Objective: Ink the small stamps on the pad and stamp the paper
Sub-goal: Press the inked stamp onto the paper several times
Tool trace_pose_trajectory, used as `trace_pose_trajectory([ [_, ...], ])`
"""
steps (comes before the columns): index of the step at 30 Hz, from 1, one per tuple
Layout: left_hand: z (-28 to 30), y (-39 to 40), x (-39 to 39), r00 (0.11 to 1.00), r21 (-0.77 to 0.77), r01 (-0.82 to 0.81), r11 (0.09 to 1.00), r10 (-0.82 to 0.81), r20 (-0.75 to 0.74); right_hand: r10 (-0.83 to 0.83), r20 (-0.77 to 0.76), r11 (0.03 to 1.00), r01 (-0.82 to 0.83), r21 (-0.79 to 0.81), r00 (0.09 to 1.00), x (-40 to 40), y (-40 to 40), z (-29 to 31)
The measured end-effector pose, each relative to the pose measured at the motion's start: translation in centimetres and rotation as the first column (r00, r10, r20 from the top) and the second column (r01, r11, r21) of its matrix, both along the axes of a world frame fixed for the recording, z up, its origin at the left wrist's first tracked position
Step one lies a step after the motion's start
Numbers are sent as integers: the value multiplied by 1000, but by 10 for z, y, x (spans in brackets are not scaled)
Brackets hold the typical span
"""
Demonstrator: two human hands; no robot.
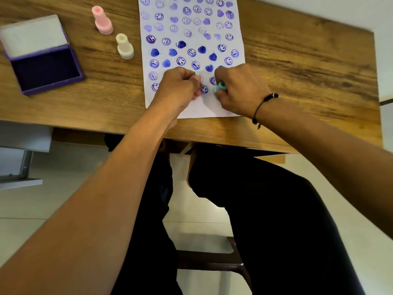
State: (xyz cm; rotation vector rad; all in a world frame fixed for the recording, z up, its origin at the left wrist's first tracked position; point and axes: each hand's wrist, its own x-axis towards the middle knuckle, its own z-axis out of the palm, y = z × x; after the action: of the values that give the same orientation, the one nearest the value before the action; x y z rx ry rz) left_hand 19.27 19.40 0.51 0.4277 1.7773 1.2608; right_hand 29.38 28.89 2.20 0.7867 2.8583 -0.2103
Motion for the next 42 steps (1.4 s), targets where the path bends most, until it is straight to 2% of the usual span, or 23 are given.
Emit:
trace_pose_trajectory([
  [10, 2, 3, -1, 999, -59, 31, 998, -33, -33, -38, -35, 999, 37, -30, 999, -2, 3, 2],
  [14, 7, 2, -1, 999, -62, 43, 997, -43, -8, -116, -127, 991, 106, -82, 985, -2, 9, 9],
  [18, 16, 2, -4, 998, -71, 9, 997, -4, 66, -296, -253, 934, 223, -280, 921, 3, 14, 26],
  [21, 23, 0, -5, 990, -32, -33, 999, 37, 134, -461, -269, 823, 295, -486, 845, 2, 14, 34],
  [24, 28, -3, -5, 976, 7, -80, 997, 77, 203, -534, -279, 755, 301, -583, 798, 0, 11, 37],
  [33, 30, -8, -4, 969, 21, -92, 996, 84, 234, -569, -274, 726, 317, -610, 776, 7, 6, 38],
  [37, 33, -12, -8, 984, -7, -113, 994, 113, 138, -560, -301, 731, 290, -618, 772, -2, 0, 42],
  [40, 37, -30, -18, 967, 7, -224, 974, 222, 123, -517, -371, 755, 208, -622, 771, -28, -12, 52],
  [42, 41, -50, -35, 929, 4, -358, 934, 356, 105, -453, -404, 776, 129, -617, 794, -58, -25, 57],
])
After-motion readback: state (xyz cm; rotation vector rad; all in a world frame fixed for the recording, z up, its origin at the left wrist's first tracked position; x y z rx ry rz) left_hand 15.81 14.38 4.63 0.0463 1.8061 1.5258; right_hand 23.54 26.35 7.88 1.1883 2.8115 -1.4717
